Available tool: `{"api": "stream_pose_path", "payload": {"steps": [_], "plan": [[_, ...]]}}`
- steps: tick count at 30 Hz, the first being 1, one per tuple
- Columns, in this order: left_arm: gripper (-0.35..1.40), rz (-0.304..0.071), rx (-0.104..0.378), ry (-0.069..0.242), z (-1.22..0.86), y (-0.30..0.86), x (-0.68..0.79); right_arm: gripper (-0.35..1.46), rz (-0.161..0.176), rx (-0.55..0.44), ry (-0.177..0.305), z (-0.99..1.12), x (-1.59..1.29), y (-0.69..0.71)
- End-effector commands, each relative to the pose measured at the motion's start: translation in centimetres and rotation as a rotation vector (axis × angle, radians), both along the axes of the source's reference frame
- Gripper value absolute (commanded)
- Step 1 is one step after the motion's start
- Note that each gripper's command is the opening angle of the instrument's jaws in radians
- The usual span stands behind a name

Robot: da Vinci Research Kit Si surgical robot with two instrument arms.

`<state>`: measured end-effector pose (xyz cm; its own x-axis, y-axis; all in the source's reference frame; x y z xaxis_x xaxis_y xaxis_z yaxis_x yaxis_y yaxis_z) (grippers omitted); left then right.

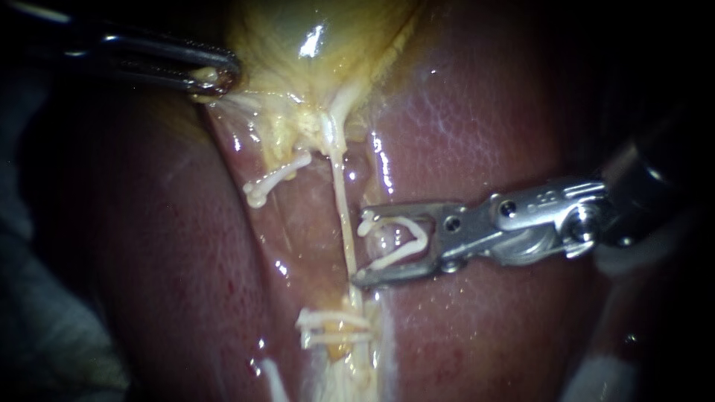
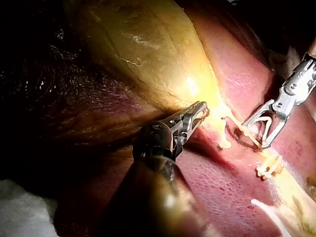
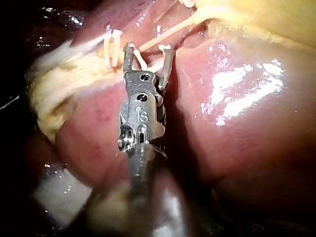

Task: Clipping first clip right tube

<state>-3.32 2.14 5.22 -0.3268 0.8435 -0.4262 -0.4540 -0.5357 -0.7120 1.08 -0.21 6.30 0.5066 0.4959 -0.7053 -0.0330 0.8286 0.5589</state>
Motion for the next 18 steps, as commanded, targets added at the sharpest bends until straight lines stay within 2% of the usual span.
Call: {"api": "stream_pose_path", "payload": {"steps": [1,6,13,18], "plan": [[-0.35,0.0,0.0,0.0,0.0,0.0,0.0,0.5,-0.003,0.007,0.007,0.02,0.03,-0.01],[-0.35,-0.001,0.0,0.001,0.0,0.0,-0.01,0.5,-0.03,0.092,0.064,0.07,0.17,-0.06],[-0.35,-0.001,0.0,0.001,0.0,0.0,-0.01,0.5,-0.019,0.167,0.149,-0.04,0.21,-0.13],[-0.35,-0.001,0.0,0.001,0.0,-0.01,-0.01,0.49,-0.028,0.197,0.192,-0.18,0.23,-0.15]]}}
